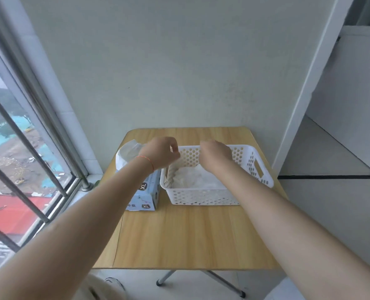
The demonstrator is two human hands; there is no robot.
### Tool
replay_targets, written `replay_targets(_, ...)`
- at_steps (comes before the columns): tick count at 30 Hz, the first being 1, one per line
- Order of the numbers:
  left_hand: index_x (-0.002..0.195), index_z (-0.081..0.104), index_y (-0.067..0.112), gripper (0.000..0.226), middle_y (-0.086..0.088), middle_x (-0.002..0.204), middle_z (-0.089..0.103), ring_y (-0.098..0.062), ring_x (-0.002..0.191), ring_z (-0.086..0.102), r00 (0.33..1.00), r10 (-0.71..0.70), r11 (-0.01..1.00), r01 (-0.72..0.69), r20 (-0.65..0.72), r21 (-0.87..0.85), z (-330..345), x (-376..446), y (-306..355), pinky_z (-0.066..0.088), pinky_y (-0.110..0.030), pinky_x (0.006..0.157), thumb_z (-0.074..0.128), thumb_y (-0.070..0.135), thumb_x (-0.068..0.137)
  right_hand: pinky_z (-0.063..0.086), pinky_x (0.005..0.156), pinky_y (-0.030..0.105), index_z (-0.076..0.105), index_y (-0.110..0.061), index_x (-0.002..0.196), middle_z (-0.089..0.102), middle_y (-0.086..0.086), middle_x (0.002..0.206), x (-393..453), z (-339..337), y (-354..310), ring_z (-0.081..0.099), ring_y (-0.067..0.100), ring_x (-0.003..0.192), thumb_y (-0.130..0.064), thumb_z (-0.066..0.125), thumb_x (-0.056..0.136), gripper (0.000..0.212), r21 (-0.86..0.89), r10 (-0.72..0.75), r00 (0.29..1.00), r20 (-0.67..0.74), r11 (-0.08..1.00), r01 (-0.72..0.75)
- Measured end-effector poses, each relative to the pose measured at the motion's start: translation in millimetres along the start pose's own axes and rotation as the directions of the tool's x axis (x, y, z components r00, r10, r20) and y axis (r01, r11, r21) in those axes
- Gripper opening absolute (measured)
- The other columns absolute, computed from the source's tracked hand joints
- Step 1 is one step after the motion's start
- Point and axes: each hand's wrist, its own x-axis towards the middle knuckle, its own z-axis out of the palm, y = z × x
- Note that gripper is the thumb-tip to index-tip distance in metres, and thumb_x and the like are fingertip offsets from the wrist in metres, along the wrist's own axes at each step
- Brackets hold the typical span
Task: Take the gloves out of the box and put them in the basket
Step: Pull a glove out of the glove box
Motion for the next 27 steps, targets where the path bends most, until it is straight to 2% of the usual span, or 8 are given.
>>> replay_targets(3, 0.086, 0.063, 0.026, 0.006, 0.004, 0.088, 0.06, -0.02, 0.082, 0.058, 0.964, -0.104, 0.995, 0.099, -0.245, -0.031, -21.0, -10.5, -33.7, 0.045, -0.029, 0.065, 0.059, 0.029, 0.085, 0.037, 0.062, 0.031, 0.056, -0.012, 0.098, 0.061, 0.008, 0.101, 7.7, 2.0, -45.2, 0.055, 0.029, 0.083, -0.006, 0.042, 0.091, 0.017, 0.144, -0.102, 0.994, -0.042, 0.984, 0.107)
replay_targets(6, 0.101, 0.063, 0.017, 0.017, -0.006, 0.105, 0.057, -0.026, 0.102, 0.053, 0.883, -0.171, 0.974, 0.219, -0.436, 0.062, -32.4, -21.0, -68.6, 0.037, -0.032, 0.067, 0.058, 0.023, 0.086, 0.042, 0.065, 0.033, 0.055, -0.011, 0.098, 0.058, 0.006, 0.099, 14.3, 7.0, -84.6, 0.055, 0.028, 0.086, -0.014, 0.041, 0.093, 0.015, 0.28, -0.184, 0.979, -0.091, 0.938, 0.202)
replay_targets(8, 0.11, 0.058, 0.012, 0.026, -0.01, 0.112, 0.055, -0.03, 0.108, 0.051, 0.875, -0.255, 0.943, 0.319, -0.412, 0.093, -37.9, -28.2, -87.6, 0.038, -0.034, 0.07, 0.058, 0.024, 0.087, 0.042, 0.067, 0.033, 0.054, -0.013, 0.095, 0.057, 0.004, 0.098, 18.5, 9.2, -106.0, 0.055, 0.027, 0.087, -0.015, 0.04, 0.093, 0.014, 0.336, -0.221, 0.969, -0.108, 0.909, 0.245)
replay_targets(10, 0.112, 0.057, 0.013, 0.031, -0.008, 0.109, 0.059, -0.031, 0.103, 0.058, 0.871, -0.39, 0.911, 0.412, -0.3, 0.011, -40.8, -33.0, -103.0, 0.042, -0.033, 0.071, 0.06, 0.029, 0.087, 0.043, 0.07, 0.034, 0.054, -0.014, 0.092, 0.058, 0.004, 0.098, 23.4, 12.2, -125.3, 0.055, 0.027, 0.089, -0.014, 0.04, 0.092, 0.014, 0.345, -0.259, 0.956, -0.14, 0.892, 0.293)
replay_targets(12, 0.1, 0.063, 0.015, 0.021, -0.004, 0.094, 0.066, -0.029, 0.092, 0.066, 0.867, -0.466, 0.883, 0.443, -0.173, -0.157, -42.2, -36.0, -113.3, 0.049, -0.033, 0.068, 0.061, 0.029, 0.085, 0.043, 0.075, 0.034, 0.055, -0.014, 0.094, 0.057, 0.003, 0.098, 27.6, 15.1, -140.5, 0.054, 0.026, 0.091, -0.014, 0.041, 0.094, 0.015, 0.334, -0.292, 0.946, -0.144, 0.885, 0.324)
replay_targets(14, 0.086, 0.066, 0.017, 0.011, 0.0, 0.078, 0.067, -0.025, 0.083, 0.069, 0.878, -0.459, 0.866, 0.41, -0.134, -0.286, -41.0, -37.5, -121.2, 0.053, -0.031, 0.068, 0.062, 0.026, 0.083, 0.044, 0.08, 0.035, 0.056, -0.016, 0.095, 0.056, 0.0, 0.097, 30.3, 16.9, -150.3, 0.054, 0.023, 0.092, -0.015, 0.042, 0.094, 0.014, 0.35, -0.299, 0.946, -0.124, 0.879, 0.323)
replay_targets(23, 0.073, 0.062, 0.02, 0.015, 0.008, 0.07, 0.061, -0.007, 0.061, 0.054, 0.885, -0.412, 0.876, 0.318, -0.218, -0.363, -49.6, -31.9, -119.8, 0.037, -0.022, 0.051, 0.071, 0.028, 0.082, 0.05, 0.084, 0.042, 0.058, -0.017, 0.094, 0.057, -0.001, 0.1, 35.6, 17.0, -157.2, 0.057, 0.021, 0.092, -0.019, 0.046, 0.092, 0.011, 0.466, -0.25, 0.96, -0.128, 0.839, 0.28)
replay_targets(27, 0.083, 0.067, 0.011, 0.021, 0.001, 0.079, 0.062, -0.021, 0.073, 0.057, 0.877, -0.346, 0.925, 0.26, -0.333, -0.276, -56.3, -25.6, -107.1, 0.038, -0.026, 0.057, 0.063, 0.031, 0.091, 0.049, 0.082, 0.038, 0.059, -0.016, 0.1, 0.058, -0.001, 0.102, 35.9, 13.0, -151.3, 0.056, 0.019, 0.092, -0.019, 0.047, 0.092, 0.015, 0.537, -0.206, 0.969, -0.136, 0.806, 0.247)
